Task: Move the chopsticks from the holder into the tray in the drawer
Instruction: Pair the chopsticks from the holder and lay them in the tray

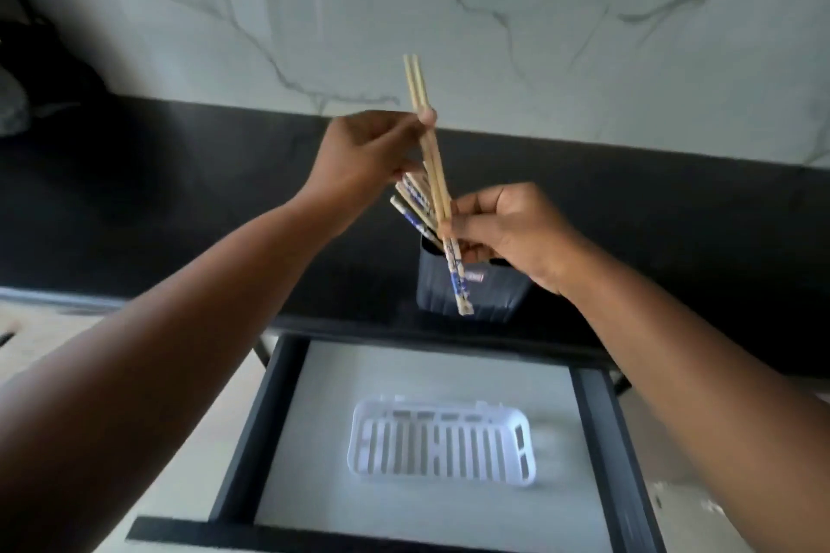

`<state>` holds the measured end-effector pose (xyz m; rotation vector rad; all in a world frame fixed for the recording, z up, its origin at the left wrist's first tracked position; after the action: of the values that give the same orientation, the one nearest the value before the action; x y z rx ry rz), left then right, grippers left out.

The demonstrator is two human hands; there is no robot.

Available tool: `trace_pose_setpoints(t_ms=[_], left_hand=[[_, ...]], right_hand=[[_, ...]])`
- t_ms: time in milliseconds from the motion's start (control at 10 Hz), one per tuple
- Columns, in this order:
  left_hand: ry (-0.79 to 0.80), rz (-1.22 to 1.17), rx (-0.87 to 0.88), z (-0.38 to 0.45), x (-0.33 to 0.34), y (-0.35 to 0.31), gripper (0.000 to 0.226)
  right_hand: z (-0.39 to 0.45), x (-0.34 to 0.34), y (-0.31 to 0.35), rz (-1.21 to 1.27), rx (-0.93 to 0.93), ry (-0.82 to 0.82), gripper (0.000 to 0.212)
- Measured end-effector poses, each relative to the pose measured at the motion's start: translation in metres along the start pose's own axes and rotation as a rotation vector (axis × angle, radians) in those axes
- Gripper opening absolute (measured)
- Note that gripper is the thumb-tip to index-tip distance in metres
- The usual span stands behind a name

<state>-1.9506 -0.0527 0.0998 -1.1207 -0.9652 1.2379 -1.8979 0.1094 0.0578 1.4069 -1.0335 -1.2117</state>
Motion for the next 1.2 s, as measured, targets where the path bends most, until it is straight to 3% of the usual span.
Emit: trace_pose_setpoints(t_ms=[100, 200, 300, 400, 900, 1200], left_hand=[[-0.206, 0.037, 0.043, -0.010, -0.045, 0.044, 0.043], [-0.230, 0.532, 0.136, -0.021, -0.071, 0.089, 0.054], [0.057, 1.186, -0.003, -0.025, -0.061, 0.162, 0.076], [0.228, 1.401, -0.150, -0.039, -0.048, 0.216, 0.085], [0.204, 1.398, -0.140, -0.045, -0.046, 0.223, 0.085], [0.200, 1.409, -0.136, -0.047, -0.045, 0.222, 0.084]], right_hand=[[-0.026, 0.009, -0.053, -0.365, -0.024, 0.067, 0.006], [-0.057, 0.024, -0.120, -0.735, 0.057, 0.318, 0.005], [-0.083, 0.035, -0.183, -0.986, 0.176, 0.527, 0.013], [-0.091, 0.043, -0.232, -1.097, 0.261, 0.637, 0.020], [-0.088, 0.071, -0.310, -1.136, 0.336, 0.825, 0.024], [-0.090, 0.061, -0.325, -0.998, 0.415, 0.706, 0.014]])
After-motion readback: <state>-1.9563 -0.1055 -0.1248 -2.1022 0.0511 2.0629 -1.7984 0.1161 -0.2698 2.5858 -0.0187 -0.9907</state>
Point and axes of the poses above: each hand's wrist, its own z-axis towards the middle knuckle, its own x-axis out of the palm, y = z × x, the point moved 7 cm from there along z, towards the middle knuckle, and after that the axes turned 1 degree about -x, right-handed, at the moved point
